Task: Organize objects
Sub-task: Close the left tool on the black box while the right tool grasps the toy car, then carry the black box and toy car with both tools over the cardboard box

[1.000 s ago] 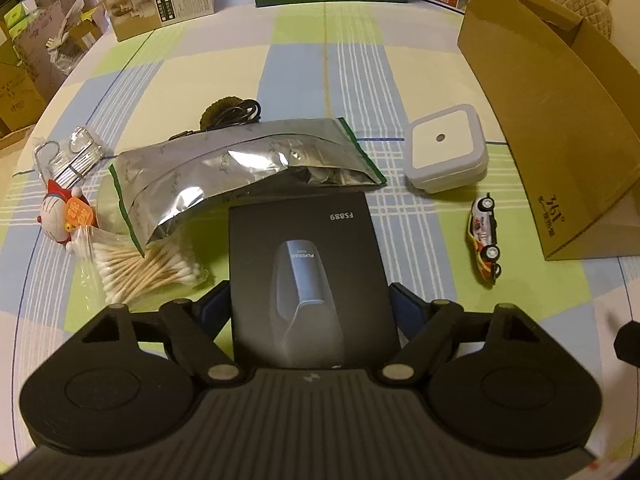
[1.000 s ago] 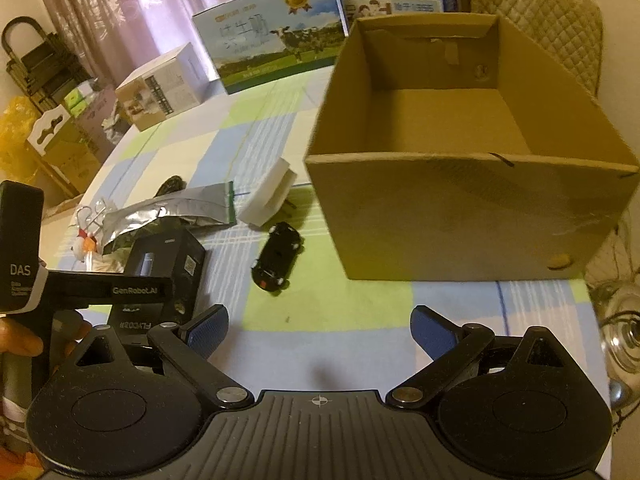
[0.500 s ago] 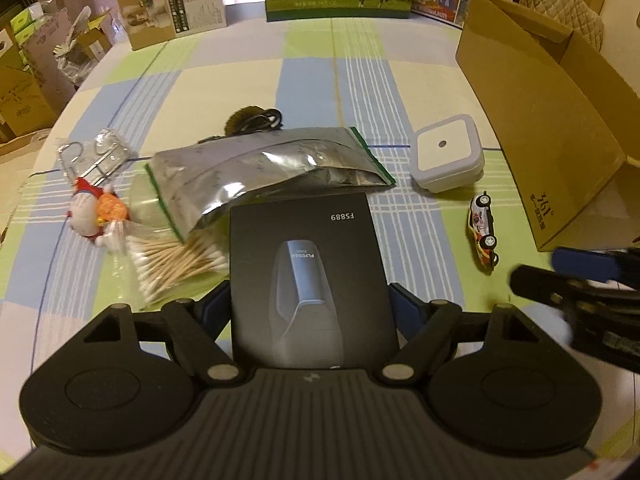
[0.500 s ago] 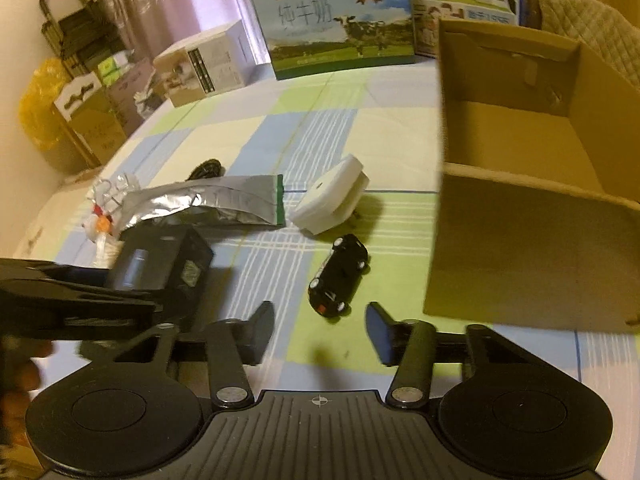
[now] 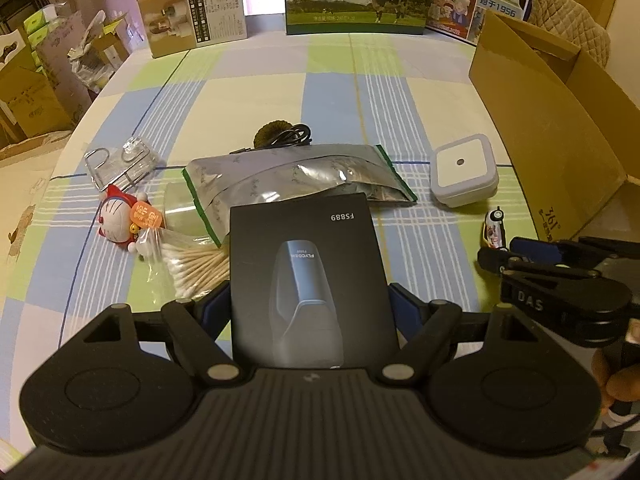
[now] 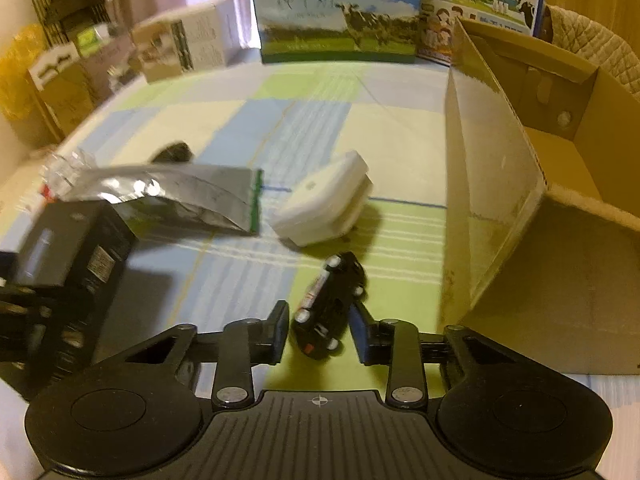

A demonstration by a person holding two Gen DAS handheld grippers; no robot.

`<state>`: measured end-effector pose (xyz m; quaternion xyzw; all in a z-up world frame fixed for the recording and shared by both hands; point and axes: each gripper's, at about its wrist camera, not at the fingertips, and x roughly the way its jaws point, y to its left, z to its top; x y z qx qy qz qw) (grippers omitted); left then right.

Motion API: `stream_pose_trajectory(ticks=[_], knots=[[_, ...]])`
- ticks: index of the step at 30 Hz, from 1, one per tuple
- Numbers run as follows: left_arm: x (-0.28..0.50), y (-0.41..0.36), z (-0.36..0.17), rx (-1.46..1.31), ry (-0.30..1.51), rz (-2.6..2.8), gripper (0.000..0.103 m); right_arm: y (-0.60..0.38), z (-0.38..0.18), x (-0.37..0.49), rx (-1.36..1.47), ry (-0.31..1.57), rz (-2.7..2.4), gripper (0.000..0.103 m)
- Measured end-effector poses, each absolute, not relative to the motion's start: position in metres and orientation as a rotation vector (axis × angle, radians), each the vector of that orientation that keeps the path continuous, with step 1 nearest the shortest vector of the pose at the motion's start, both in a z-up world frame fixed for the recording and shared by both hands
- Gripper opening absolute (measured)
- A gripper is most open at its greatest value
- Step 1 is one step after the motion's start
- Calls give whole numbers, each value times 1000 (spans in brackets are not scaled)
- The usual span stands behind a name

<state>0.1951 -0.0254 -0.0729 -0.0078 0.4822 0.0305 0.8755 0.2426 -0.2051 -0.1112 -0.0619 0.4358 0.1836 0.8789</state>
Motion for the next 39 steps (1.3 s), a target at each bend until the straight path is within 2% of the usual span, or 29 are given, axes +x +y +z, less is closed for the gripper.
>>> stream_pose_trajectory(ticks=[2,6,16,29,39], knots=[[195,-27,-72,-15,1004,57,79,-209,-111,242,-124,906,387,18],[196,-29,-69,-14,995,43,79,-218,-104,236,-117,901,416,12],[198,-46,-42,-16,940,-16,79,-247,-49,212,13,851,499,11],[219,-103,14,7,827,-154,79,-311,26,206,111,673,424,11],[250,-175,43,32,749,-262,79,-380,37,228,102,649,258,11]])
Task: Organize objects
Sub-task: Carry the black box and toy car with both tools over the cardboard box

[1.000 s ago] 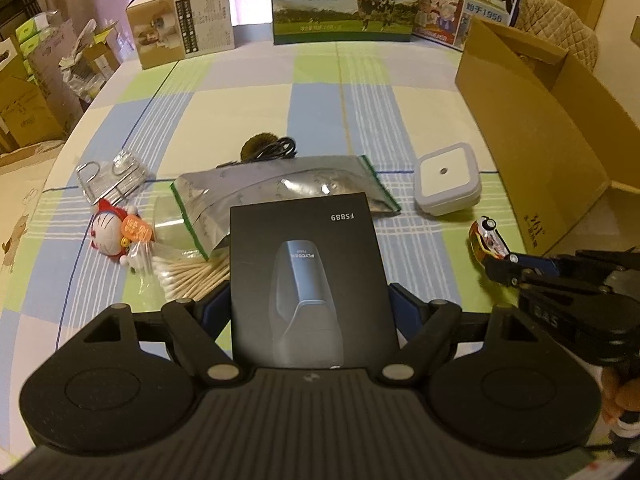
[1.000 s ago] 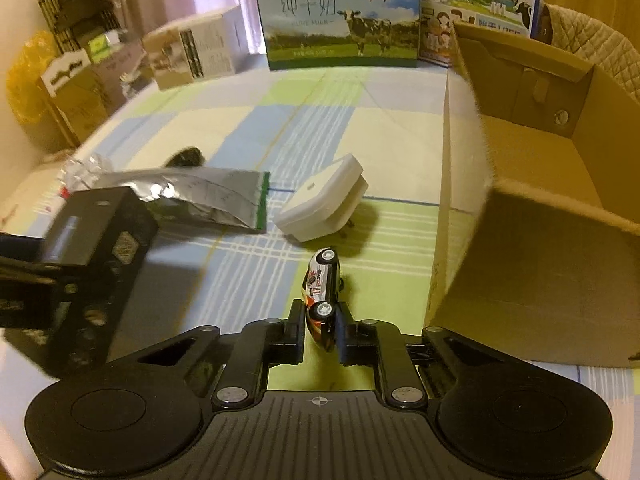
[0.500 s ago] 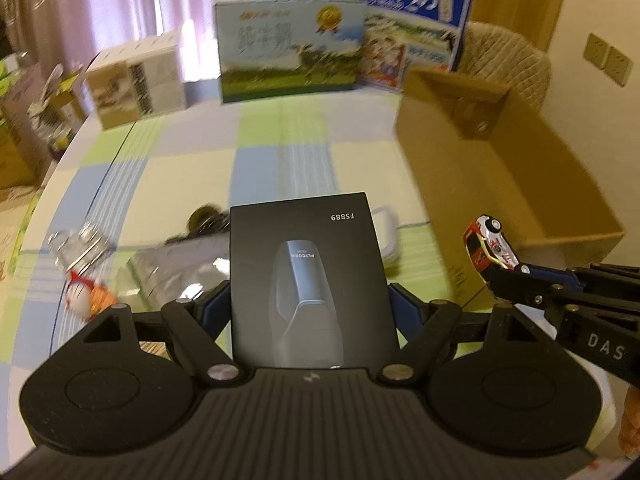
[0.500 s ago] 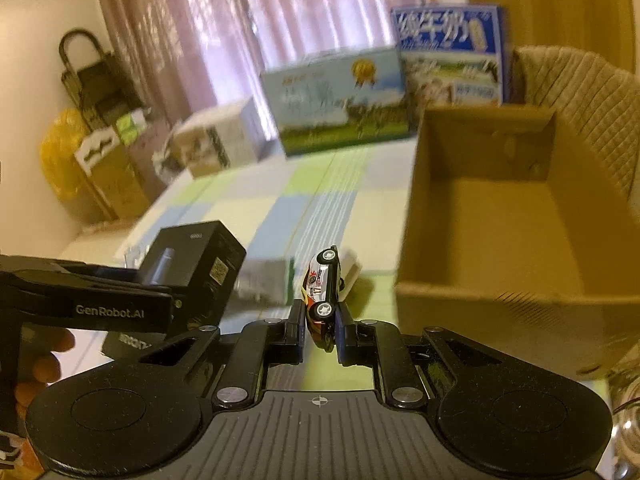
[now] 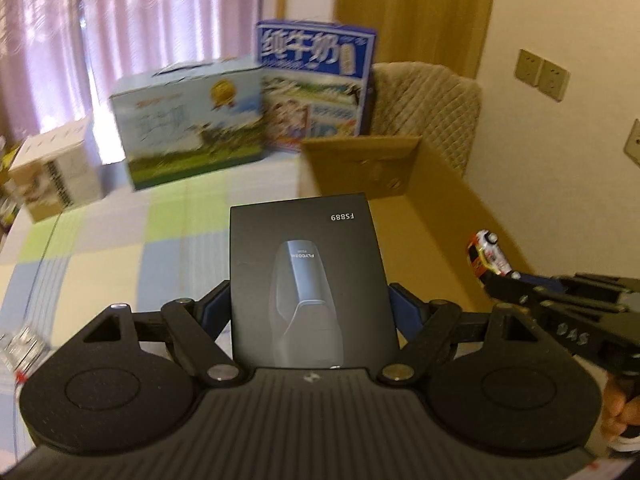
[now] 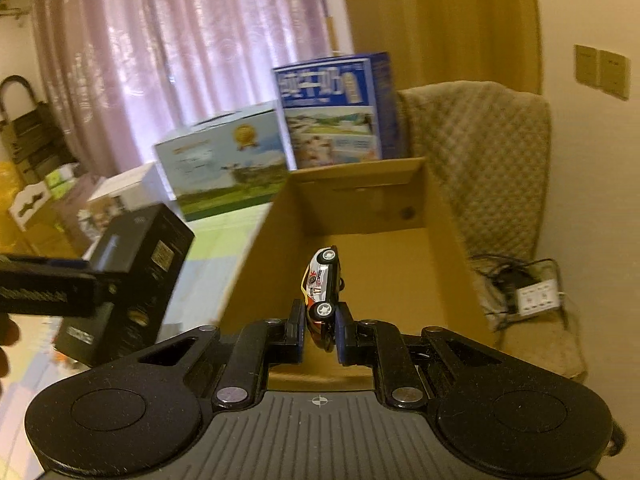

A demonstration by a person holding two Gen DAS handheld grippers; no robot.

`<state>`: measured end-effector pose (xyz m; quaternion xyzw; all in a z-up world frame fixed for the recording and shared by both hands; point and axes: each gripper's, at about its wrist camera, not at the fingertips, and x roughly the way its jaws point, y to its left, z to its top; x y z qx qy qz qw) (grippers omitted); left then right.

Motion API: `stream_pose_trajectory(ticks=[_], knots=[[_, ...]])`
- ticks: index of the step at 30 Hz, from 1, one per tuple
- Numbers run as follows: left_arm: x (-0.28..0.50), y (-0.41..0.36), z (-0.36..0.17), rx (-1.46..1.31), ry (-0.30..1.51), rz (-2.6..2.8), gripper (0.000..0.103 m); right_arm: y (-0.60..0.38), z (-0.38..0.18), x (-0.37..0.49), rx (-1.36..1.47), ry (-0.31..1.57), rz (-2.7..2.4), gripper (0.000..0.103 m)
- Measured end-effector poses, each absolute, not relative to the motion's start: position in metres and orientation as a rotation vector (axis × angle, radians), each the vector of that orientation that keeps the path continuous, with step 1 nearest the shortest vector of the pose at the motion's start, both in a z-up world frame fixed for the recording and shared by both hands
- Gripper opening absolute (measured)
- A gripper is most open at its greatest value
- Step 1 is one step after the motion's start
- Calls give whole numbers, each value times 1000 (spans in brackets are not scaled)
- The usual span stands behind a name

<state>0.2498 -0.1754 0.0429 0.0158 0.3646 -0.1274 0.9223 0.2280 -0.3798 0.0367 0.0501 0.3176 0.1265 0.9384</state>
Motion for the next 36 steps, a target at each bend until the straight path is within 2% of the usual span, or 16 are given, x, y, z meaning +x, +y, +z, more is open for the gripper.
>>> stream_pose_trajectory(ticks=[14,36], knots=[[301,-257,27,61,798,-297,79,-429,12,274,75,750,214,11],[341,-285,-21,88,915,-295,78,-439,-6,304,62,836,226,11]])
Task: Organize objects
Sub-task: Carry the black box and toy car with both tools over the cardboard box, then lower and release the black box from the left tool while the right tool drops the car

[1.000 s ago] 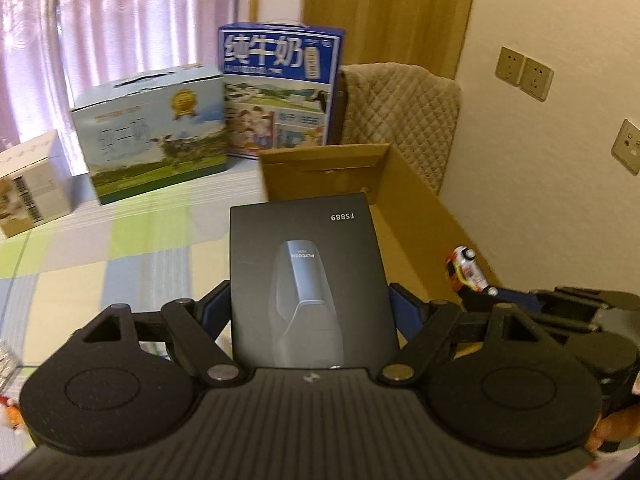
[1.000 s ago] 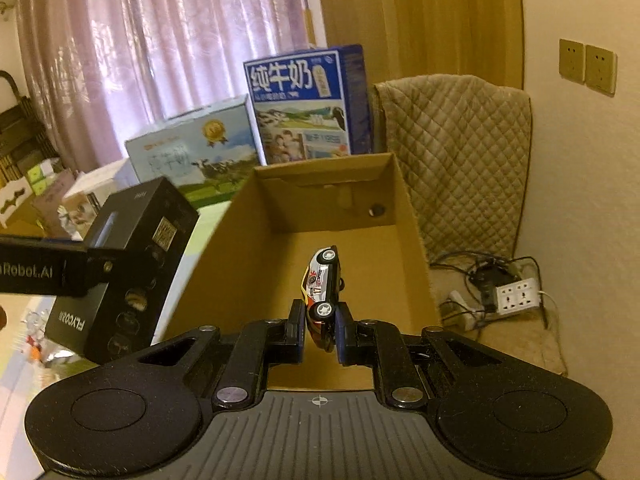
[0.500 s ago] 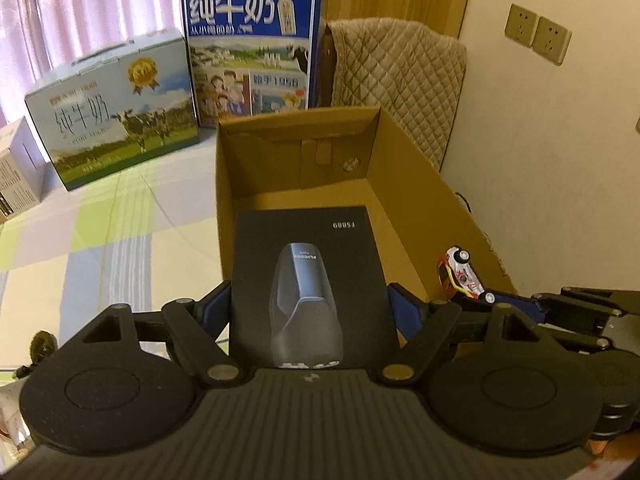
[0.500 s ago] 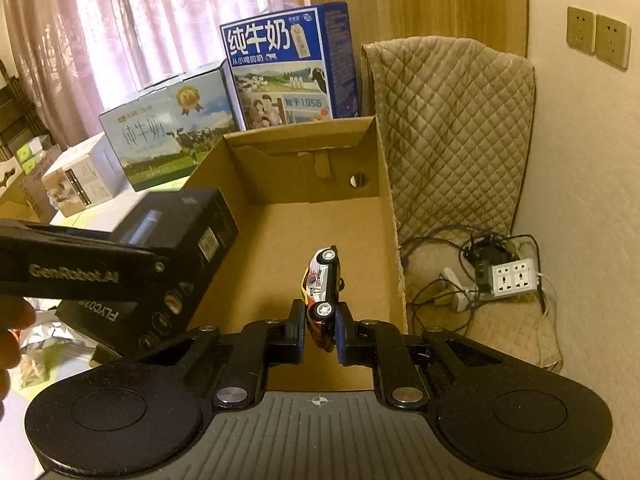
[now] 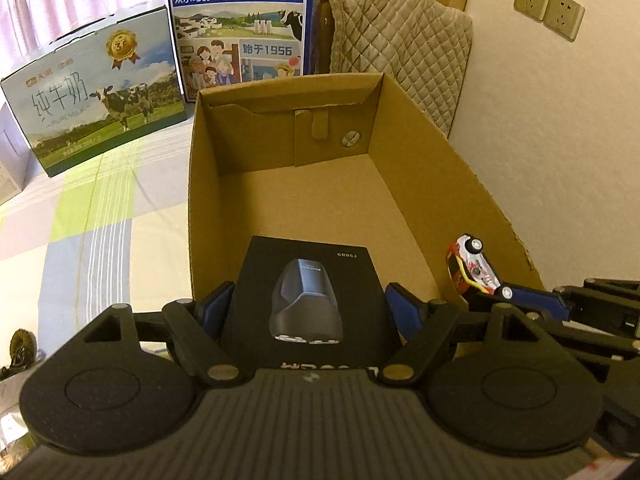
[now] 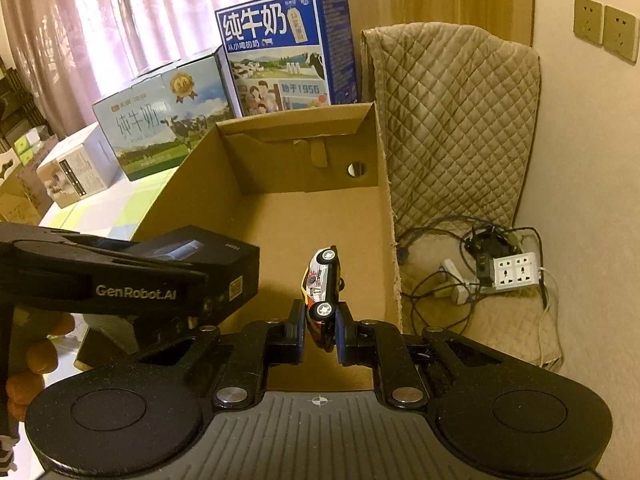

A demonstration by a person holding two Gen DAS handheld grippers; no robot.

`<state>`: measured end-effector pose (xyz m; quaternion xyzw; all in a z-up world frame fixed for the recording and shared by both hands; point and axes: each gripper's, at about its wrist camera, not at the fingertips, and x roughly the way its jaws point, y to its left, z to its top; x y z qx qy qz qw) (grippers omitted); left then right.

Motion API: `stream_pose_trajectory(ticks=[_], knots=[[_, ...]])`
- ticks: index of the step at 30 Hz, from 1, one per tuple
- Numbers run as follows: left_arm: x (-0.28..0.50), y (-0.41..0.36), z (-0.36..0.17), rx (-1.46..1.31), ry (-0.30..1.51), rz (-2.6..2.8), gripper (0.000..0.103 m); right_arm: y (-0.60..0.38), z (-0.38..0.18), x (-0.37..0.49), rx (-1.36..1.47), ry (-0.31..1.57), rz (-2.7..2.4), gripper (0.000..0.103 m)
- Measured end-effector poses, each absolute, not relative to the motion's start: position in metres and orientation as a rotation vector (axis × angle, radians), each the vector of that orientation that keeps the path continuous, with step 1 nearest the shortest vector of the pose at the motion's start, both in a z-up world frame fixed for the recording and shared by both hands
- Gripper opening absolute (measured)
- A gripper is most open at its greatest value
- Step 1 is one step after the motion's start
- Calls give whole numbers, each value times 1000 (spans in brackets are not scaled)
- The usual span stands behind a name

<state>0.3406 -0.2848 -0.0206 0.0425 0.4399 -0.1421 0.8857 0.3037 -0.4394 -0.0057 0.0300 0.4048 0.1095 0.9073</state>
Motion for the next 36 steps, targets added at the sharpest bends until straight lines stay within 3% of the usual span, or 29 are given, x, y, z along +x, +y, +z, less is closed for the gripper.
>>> stream_pose_trajectory(ticks=[21,36], knots=[[334,-276,-20,61,951,-352,86,-445,-11,308,82,852,214,12],[302,-240,14,20,878,-342,89,-441,7,284,134,778,227,52]])
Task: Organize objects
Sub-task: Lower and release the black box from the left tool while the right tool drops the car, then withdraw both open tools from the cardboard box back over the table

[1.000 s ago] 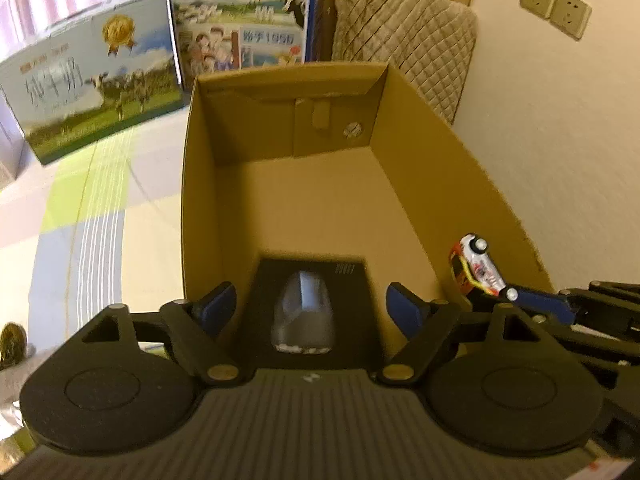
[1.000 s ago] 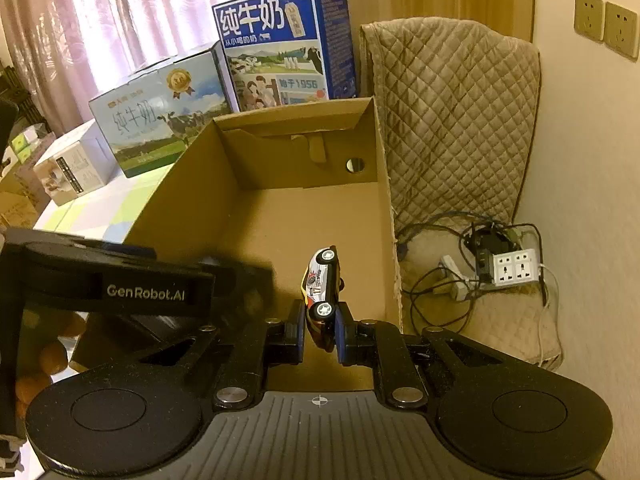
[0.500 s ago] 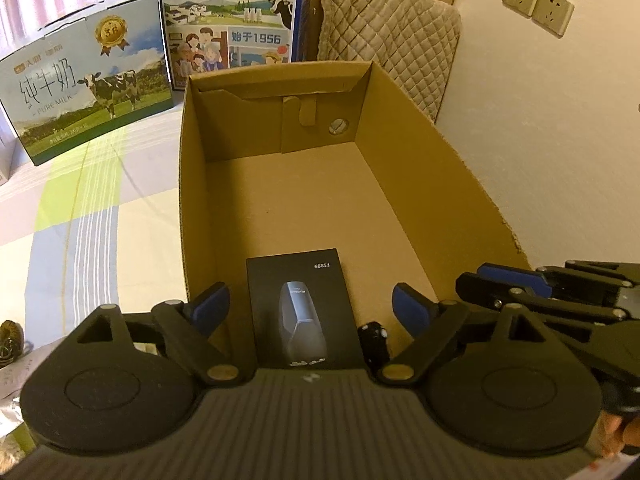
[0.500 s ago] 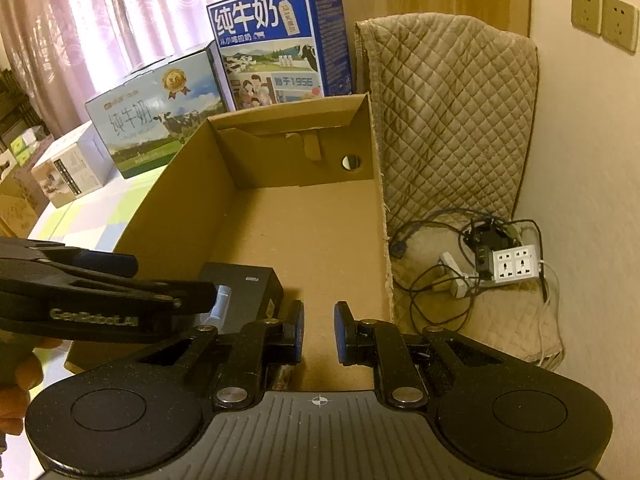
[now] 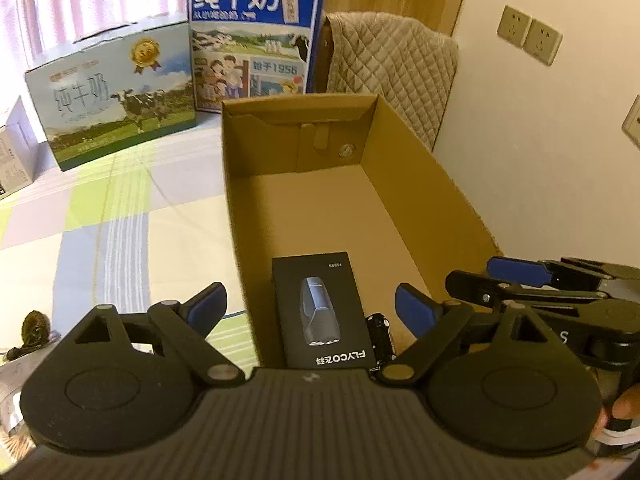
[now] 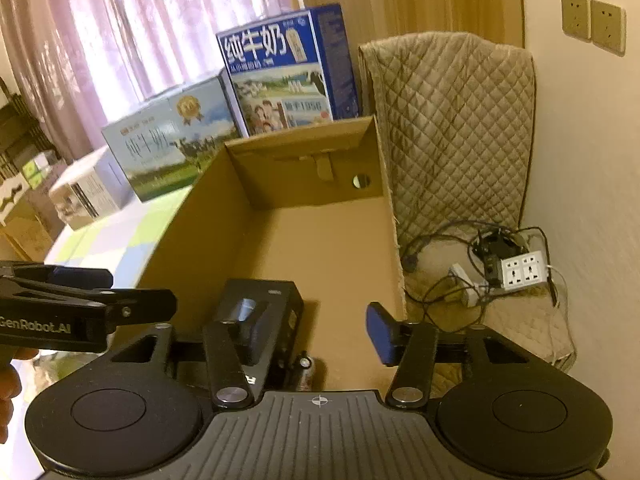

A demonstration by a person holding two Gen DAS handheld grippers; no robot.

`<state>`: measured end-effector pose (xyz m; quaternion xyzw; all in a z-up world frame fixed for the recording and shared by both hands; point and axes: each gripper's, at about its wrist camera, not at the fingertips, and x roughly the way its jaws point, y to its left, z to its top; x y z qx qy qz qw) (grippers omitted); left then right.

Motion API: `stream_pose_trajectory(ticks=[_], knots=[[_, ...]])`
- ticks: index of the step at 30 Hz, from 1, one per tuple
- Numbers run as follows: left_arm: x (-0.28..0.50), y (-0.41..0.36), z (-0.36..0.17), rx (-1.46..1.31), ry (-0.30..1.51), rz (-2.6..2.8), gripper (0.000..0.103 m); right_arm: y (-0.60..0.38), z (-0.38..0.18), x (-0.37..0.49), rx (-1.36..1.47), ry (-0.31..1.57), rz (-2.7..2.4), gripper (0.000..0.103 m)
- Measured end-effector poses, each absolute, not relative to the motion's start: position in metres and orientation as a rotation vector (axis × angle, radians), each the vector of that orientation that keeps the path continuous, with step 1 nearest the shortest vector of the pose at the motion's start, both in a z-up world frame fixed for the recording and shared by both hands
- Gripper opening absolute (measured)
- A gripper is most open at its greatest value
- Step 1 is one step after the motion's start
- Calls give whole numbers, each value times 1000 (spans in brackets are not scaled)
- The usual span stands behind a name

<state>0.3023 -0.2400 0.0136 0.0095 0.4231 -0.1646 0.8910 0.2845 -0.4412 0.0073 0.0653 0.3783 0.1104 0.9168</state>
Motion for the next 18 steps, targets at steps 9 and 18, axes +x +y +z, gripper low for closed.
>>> stream_pose_trajectory(ticks=[9,18], knots=[[278,-208,30,28,833,-342,90,-432,25,256,176,695,204,65],[255,-159,34,27,825,-361,90,-410,30,225,237,673,140,68]])
